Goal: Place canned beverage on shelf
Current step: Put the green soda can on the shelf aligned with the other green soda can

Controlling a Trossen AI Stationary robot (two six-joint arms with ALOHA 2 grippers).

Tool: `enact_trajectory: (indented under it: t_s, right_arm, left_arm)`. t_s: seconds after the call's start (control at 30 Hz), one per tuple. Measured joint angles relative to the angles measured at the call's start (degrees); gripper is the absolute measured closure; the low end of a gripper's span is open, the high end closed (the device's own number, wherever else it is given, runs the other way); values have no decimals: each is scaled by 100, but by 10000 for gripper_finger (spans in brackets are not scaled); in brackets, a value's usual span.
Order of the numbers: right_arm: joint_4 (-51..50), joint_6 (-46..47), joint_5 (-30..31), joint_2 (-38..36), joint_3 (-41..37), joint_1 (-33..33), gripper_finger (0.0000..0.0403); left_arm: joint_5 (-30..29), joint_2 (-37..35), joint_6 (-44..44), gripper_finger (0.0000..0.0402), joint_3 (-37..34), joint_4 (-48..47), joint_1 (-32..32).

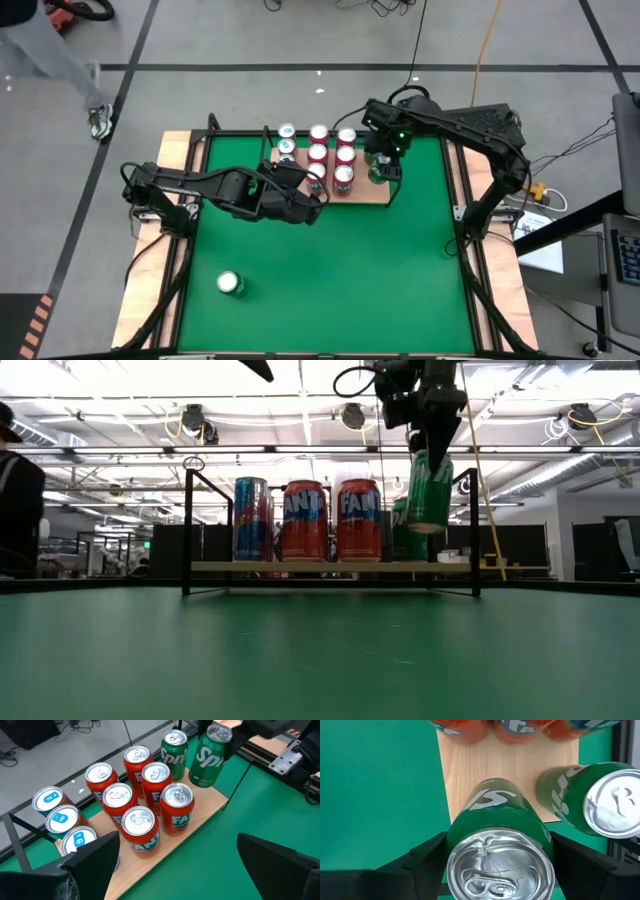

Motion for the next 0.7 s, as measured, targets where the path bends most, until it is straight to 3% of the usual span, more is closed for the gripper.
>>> enact_trajectory:
  t_s: [0.7]
  right_arm:
    - [282, 97, 293, 687, -4, 147, 110]
  left_arm:
    - [16, 0, -1, 9, 0, 25, -2]
